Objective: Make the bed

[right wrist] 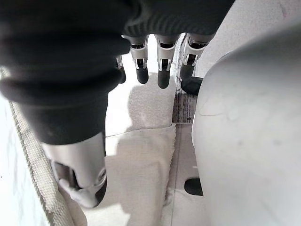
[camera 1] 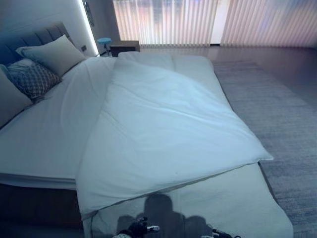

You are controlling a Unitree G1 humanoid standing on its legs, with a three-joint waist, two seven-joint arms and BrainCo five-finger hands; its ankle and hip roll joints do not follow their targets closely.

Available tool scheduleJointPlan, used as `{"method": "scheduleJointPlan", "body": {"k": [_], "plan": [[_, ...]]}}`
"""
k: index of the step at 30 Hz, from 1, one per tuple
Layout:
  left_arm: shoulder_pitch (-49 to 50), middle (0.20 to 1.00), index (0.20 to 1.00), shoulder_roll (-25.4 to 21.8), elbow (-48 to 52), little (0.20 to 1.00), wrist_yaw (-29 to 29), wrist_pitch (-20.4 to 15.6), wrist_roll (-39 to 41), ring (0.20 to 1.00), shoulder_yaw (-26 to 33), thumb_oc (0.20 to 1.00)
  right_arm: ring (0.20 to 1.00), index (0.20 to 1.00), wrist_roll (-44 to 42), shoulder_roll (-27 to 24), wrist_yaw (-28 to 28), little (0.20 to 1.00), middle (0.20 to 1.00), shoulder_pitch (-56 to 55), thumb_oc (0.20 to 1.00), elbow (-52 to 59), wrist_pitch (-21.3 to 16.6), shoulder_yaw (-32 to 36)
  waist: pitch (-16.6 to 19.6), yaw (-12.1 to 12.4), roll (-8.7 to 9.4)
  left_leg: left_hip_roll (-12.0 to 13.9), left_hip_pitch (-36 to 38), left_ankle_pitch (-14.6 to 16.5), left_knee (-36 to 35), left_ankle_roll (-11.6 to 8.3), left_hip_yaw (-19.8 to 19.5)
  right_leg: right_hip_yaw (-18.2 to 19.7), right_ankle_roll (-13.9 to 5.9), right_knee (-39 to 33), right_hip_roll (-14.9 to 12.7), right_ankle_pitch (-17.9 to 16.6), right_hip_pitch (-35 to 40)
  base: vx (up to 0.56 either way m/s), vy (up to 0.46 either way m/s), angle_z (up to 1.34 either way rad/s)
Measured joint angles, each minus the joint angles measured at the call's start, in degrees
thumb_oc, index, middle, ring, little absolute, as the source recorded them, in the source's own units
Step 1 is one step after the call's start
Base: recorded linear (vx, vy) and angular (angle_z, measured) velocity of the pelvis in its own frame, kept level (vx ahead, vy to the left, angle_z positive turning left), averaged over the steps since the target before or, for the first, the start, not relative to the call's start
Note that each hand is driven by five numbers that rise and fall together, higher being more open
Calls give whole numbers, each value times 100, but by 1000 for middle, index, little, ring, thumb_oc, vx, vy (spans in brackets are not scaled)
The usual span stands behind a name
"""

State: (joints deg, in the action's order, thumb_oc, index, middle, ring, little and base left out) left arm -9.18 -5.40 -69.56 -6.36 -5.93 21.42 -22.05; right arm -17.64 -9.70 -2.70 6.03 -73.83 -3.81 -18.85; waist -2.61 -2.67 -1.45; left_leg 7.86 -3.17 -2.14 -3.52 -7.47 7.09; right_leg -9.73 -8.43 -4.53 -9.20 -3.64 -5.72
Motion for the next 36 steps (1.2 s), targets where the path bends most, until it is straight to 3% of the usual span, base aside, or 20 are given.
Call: {"method": "scheduleJointPlan", "body": {"k": [1,8,10,12,17,25,36], "plan": [[-207,1000,1000,-10,120,1000,-45,-15,427,1000,89,1000,1000,1000,-63,-3,2,1000,1000,105,1000,69,-7,-16,-247,2,22,8,-215,-15,125,8,-26,33,2,136,-1,-6,-214,-85,-25,0],[-1107,1000,1000,-7,313,1000,136,-28,2151,1000,539,1000,1000,1000,-403,-18,67,1000,1000,419,1000,423,-93,-263,-934,-149,355,20,-773,-95,281,24,-58,76,-8,379,4,-47,-826,-151,-4,-3],[-1724,1000,1000,-56,462,1000,292,-94,2733,1000,781,1000,1000,1000,-405,-60,74,1000,1000,623,1000,821,-94,-425,-1247,-262,503,22,-1224,-45,708,18,-84,129,-42,877,-48,83,-1315,-123,-7,3],[-2123,1000,1000,-103,523,1000,428,-128,3120,1000,1009,1000,1000,1000,-440,-63,73,1000,1000,773,1000,1060,-106,-418,-1423,-307,534,22,-1429,-12,864,14,-85,163,-35,1137,-73,142,-1569,-63,-1,2],[-2687,1000,1000,-105,556,1000,731,-257,3704,1000,1548,1000,1000,1000,-453,-239,64,1000,1000,778,1000,1574,-113,-564,-1505,-480,555,62,-1890,281,1505,33,-82,334,-38,1802,-104,395,-2109,-54,-15,-9],[-2959,1000,1000,-297,534,1000,876,-349,4142,1000,2002,1000,1000,1000,-452,-363,88,1000,1000,774,1000,1878,-110,-626,-1517,-768,582,146,-2455,382,1993,-9,-99,442,27,2322,-71,520,-2737,-7,0,-4],[-3624,1000,1000,-666,526,1000,1114,-383,4574,1000,2185,1000,1000,1000,-428,-462,153,1000,1000,718,1000,2408,-138,-683,-1537,-792,656,308,-3051,465,2258,-48,-99,494,131,2423,80,457,-3295,-1,-4,-5]]}}
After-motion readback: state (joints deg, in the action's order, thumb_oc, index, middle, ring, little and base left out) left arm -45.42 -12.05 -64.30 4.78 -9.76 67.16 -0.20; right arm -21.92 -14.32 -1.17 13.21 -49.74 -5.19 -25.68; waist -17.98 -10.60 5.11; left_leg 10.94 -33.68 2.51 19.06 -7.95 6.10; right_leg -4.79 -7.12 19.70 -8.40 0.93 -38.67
